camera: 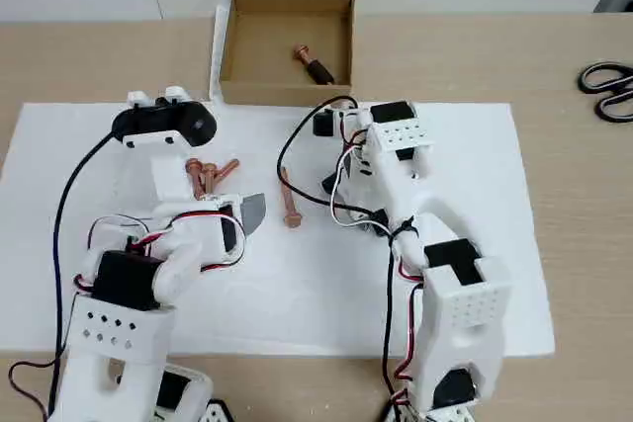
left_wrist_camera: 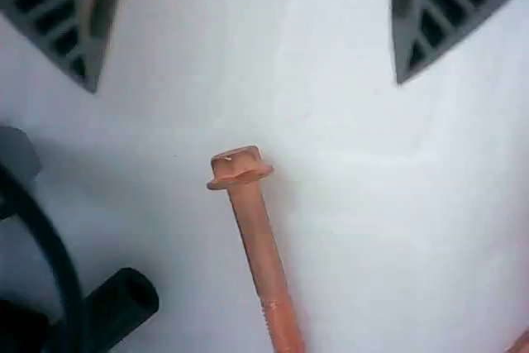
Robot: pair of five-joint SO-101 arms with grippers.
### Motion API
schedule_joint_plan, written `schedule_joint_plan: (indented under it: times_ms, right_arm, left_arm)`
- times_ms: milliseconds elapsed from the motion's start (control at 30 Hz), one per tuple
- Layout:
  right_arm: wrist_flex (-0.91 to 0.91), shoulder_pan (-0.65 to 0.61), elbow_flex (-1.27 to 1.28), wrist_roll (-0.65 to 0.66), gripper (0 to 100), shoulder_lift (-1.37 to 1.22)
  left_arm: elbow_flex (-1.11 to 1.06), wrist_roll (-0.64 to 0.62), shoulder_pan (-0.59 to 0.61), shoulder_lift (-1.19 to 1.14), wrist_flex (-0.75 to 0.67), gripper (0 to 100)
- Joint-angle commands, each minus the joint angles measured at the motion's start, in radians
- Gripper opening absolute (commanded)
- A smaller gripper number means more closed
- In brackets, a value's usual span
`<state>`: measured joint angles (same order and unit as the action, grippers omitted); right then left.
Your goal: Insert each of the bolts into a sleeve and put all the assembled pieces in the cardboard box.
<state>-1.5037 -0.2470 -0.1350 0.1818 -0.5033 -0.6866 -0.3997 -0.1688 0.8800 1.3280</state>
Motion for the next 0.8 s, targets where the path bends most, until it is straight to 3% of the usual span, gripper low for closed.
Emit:
schedule_joint_plan:
  times_ms: [0, 167, 400, 767]
  right_arm:
    - [0.002, 0.021, -0.002, 0.009, 15.8, -0.013]
    - [0.001, 0.021, -0.002, 0.009, 0.0, -0.013]
    - [-0.071, 0.022, -0.035, 0.044, 0.6, 0.022]
    - [-0.171, 0.033, -0.071, 0.107, 0.6, 0.453]
  left_arm:
    - [0.044, 0.005, 0.000, 0.015, -0.002, 22]
    - [0.044, 0.005, 0.005, 0.015, -0.002, 22]
    - [0.048, 0.005, -0.002, 0.015, 0.005, 22]
    - [0.143, 0.005, 0.006, 0.003, 0.091, 22]
